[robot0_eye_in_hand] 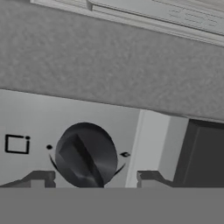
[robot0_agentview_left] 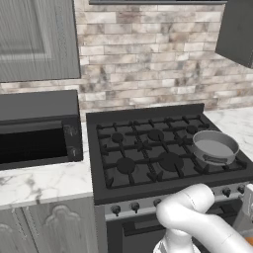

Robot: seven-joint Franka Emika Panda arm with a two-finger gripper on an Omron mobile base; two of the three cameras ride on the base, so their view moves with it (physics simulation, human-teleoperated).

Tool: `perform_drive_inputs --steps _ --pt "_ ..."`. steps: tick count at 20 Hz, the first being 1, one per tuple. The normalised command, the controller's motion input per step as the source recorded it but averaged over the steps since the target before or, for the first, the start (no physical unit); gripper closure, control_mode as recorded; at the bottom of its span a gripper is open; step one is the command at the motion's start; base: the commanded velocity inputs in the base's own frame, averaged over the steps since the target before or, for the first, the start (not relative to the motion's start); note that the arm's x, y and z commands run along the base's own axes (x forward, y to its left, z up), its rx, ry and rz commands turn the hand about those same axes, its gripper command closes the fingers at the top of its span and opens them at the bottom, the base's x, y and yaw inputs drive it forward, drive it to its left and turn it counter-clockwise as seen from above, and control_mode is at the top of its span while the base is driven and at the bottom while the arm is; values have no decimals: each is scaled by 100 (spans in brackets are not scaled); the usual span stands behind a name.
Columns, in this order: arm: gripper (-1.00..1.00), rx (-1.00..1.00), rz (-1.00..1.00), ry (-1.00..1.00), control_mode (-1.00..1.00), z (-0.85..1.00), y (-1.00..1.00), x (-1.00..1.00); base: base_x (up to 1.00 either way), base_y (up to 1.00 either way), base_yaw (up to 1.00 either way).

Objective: Turn off the front right burner of the stove.

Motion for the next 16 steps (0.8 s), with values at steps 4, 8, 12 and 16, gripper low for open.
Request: perform_drive_inputs --steps 4,8,12,16 --pt "-100 0 0 0 -100 -5 -23 32 0 0 0" --pt "-100 0 0 0 -100 0 -16 26 0 0 0" --pt "-100 2 0 0 -100 0 -18 4 0 0 0" --pt "-100 6 0 0 -100 0 -28 0 0 0 0"
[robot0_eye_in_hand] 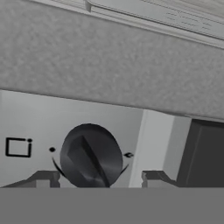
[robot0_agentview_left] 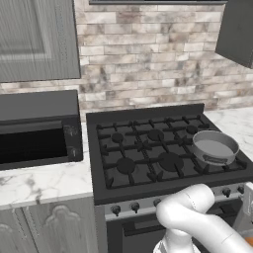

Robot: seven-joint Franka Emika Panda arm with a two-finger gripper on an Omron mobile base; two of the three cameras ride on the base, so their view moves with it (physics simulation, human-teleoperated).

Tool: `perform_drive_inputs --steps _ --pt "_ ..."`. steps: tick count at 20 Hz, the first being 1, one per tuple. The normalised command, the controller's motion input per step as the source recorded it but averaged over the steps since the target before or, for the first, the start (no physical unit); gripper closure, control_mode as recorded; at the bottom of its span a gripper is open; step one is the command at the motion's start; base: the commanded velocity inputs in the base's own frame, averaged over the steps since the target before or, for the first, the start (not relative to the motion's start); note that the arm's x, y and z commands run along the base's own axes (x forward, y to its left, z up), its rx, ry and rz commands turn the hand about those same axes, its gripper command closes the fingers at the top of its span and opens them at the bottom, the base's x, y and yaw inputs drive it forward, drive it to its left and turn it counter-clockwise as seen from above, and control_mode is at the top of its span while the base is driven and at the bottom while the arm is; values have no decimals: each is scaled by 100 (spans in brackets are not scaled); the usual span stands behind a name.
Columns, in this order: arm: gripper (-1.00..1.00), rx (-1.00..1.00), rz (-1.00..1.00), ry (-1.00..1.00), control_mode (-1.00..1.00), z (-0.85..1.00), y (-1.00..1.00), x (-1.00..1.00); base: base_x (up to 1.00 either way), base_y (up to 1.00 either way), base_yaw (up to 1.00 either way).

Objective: Turn off the front right burner of the stove.

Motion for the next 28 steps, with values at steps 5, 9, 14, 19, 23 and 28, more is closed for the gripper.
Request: perform_drive_inputs --steps 5,9,14,19,23,28 --pt "-100 5 0 -2 -100 0 -27 0 0 0 0" --pt "-100 4 0 -6 -100 0 -22 0 0 0 0" --pt "-100 2 0 -7 -100 0 -19 2 0 0 0" --pt "100 0 0 -4 -100 0 -14 22 0 0 0" --pt "100 0 -1 0 -100 0 -12 39 0 0 0" --pt "100 0 -2 0 -100 0 -31 33 0 0 0"
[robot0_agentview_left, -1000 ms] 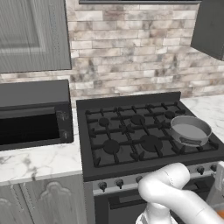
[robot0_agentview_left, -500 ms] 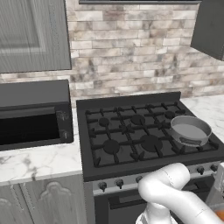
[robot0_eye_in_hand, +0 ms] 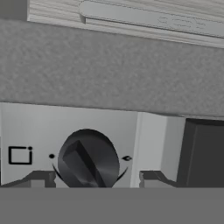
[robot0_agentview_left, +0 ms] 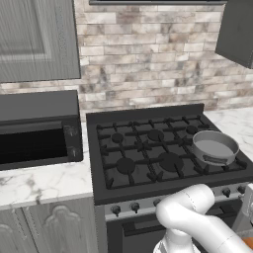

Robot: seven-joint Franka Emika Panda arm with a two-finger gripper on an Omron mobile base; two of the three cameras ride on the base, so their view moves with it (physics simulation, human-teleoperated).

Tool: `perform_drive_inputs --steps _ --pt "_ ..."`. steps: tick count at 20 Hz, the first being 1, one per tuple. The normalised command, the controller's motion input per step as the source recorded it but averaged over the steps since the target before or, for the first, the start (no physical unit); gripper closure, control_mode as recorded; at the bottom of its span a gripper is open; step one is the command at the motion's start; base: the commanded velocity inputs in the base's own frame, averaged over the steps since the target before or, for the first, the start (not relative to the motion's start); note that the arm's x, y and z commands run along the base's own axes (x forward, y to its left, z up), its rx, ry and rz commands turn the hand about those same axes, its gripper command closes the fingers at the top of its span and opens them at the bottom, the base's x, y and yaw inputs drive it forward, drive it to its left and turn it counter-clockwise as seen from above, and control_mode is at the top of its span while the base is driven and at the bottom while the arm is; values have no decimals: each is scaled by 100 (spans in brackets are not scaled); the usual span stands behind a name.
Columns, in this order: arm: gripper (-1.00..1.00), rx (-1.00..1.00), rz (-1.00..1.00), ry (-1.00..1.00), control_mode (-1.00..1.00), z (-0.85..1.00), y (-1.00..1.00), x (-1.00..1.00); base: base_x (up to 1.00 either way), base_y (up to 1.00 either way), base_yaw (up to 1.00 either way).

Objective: Turn off the front right burner of the stove.

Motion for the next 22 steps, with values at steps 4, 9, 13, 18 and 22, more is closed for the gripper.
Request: perform_drive_inputs --steps 4,9,13,18,22 --pt "100 0 -4 2 -100 0 -44 29 0 0 0" --pt "100 0 -6 5 -100 7 -38 17 0 0 0" --pt "100 0 -6 13 -100 30 -37 10 0 0 0" --pt "100 1 -2 14 -100 32 -33 8 0 0 0" --pt "100 10 0 12 -100 23 -26 10 0 0 0"
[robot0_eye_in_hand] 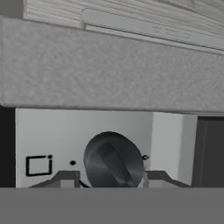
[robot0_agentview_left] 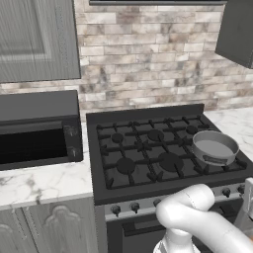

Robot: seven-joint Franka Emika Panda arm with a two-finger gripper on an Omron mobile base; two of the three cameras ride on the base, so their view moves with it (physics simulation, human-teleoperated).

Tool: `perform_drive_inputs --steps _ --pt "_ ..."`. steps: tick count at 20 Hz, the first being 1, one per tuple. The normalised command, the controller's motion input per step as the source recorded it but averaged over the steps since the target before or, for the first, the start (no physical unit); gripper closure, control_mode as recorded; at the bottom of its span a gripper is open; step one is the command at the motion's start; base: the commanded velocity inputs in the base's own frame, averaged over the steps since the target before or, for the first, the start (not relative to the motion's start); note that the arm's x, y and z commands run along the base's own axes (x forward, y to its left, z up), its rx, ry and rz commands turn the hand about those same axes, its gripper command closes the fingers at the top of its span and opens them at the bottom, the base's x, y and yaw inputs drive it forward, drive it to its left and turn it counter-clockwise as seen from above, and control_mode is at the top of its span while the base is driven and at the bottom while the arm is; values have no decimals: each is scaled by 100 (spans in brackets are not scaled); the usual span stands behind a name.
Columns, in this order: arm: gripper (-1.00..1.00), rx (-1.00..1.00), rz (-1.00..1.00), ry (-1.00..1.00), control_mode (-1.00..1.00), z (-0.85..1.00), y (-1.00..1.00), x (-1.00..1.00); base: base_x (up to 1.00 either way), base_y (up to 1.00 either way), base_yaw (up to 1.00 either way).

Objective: Turn off the front right burner of the stove.

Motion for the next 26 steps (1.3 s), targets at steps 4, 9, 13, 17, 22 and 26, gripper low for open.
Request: perform_drive_inputs --steps 4,9,13,17,22,26 --pt "100 16 0 2 -100 18 -13 1 0 0 0" --pt "100 24 -2 0 -100 19 -12 1 0 0 0" --pt "100 31 -5 0 -100 6 -12 0 0 0 0" --pt "100 35 -7 -3 -100 4 -14 0 0 0 0" --pt "100 34 -11 -5 -100 1 -5 0 0 0 0" --pt "100 33 -12 -3 -100 2 -4 0 0 0 0"
